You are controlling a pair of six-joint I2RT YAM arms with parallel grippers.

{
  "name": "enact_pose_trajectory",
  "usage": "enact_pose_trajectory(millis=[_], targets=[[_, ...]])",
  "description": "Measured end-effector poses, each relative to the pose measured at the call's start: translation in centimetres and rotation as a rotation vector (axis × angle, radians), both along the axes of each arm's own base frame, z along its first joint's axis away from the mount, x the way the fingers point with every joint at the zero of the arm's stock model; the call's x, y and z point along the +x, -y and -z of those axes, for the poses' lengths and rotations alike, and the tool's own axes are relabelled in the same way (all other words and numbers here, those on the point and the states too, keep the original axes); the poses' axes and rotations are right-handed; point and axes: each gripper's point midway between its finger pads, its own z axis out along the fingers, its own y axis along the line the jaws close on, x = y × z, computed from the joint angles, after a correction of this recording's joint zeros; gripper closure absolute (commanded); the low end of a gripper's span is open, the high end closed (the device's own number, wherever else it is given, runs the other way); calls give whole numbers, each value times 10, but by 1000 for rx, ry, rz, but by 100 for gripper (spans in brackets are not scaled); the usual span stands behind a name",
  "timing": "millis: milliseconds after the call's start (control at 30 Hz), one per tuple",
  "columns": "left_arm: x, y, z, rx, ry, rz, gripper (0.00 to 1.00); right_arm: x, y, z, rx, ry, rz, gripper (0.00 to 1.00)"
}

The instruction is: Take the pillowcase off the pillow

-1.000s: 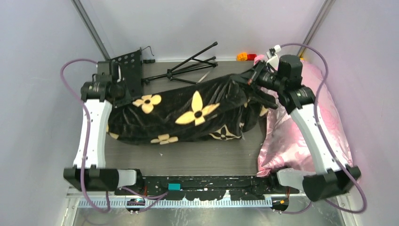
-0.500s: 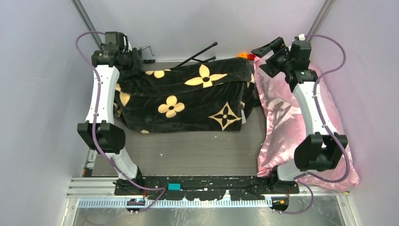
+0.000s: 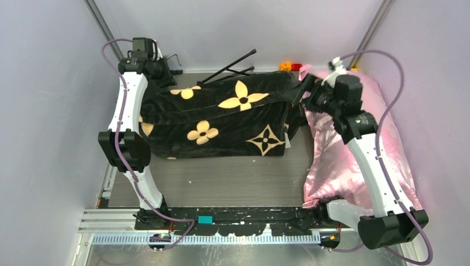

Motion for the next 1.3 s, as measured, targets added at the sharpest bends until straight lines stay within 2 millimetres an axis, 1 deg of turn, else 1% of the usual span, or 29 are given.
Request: enact_pose_trajectory(millis=[33, 67, 100, 167, 200, 267, 300, 333, 400, 467, 500, 567, 600, 633, 700, 733, 800, 833, 900, 933, 967, 1000, 1067, 1133, 1167, 1233, 1300], targets=[[1, 1, 3, -4, -7, 1, 86, -5, -4, 16, -2, -25, -22, 8], [2, 1, 5, -6, -12, 2, 86, -10, -10, 34, -4, -59, -53, 7], [3, 1, 6, -8, -15, 2, 86, -15, -19, 48, -3, -87, -91, 8], [3, 2, 7, -13, -16, 3, 86, -29, -52, 76, -3, -160, -221, 8], [3, 3, 6, -17, -14, 3, 85, -36, -71, 84, -6, -186, -294, 8], [4, 5, 3, -29, -7, 4, 81, -48, -109, 97, -29, -208, -425, 8], [4, 6, 1, -38, -4, 7, 79, -52, -125, 101, -46, -214, -474, 8], [4, 7, -1, -44, -2, 9, 76, -55, -140, 104, -65, -218, -508, 7], [2, 10, -4, -56, 2, 18, 68, -53, -163, 106, -93, -216, -551, 6], [-5, 13, -12, -69, 5, 30, 60, -42, -179, 103, -105, -206, -550, 6], [-9, 14, -17, -75, 12, 35, 55, -31, -184, 100, -106, -201, -532, 6], [-26, 19, -37, -95, 45, 51, 48, -6, -192, 94, -106, -197, -472, 5], [-34, 22, -46, -104, 61, 58, 46, 3, -195, 90, -104, -193, -449, 4], [-48, 26, -62, -116, 92, 69, 45, 20, -200, 86, -101, -188, -405, 4], [-74, 37, -92, -141, 156, 103, 43, 42, -204, 81, -92, -168, -344, 2], [-91, 45, -110, -157, 200, 132, 43, 55, -206, 79, -87, -156, -302, 2], [-123, 60, -136, -191, 263, 186, 41, 70, -205, 82, -89, -147, -242, 1], [-142, 68, -148, -206, 297, 218, 39, 76, -204, 84, -96, -145, -215, 1], [-176, 78, -158, -231, 333, 268, 34, 93, -200, 89, -124, -135, -146, 1], [-185, 80, -159, -238, 336, 276, 32, 100, -197, 92, -140, -131, -119, 1], [-199, 80, -156, -246, 338, 279, 31, 104, -195, 93, -154, -127, -102, 0], [-208, 78, -153, -247, 341, 277, 31, 107, -191, 94, -179, -122, -85, 0], [-218, 74, -135, -235, 316, 258, 31, 107, -182, 93, -216, -114, -66, 1], [-225, 67, -108, -213, 273, 230, 31, 105, -172, 87, -237, -101, -56, 0], [-228, 64, -90, -200, 241, 212, 30, 102, -165, 83, -245, -93, -53, 0], [-230, 59, -57, -181, 176, 184, 30, 90, -146, 73, -262, -83, -46, 0], [-232, 56, -23, -167, 111, 160, 29, 79, -122, 64, -268, -77, -24, 1]])
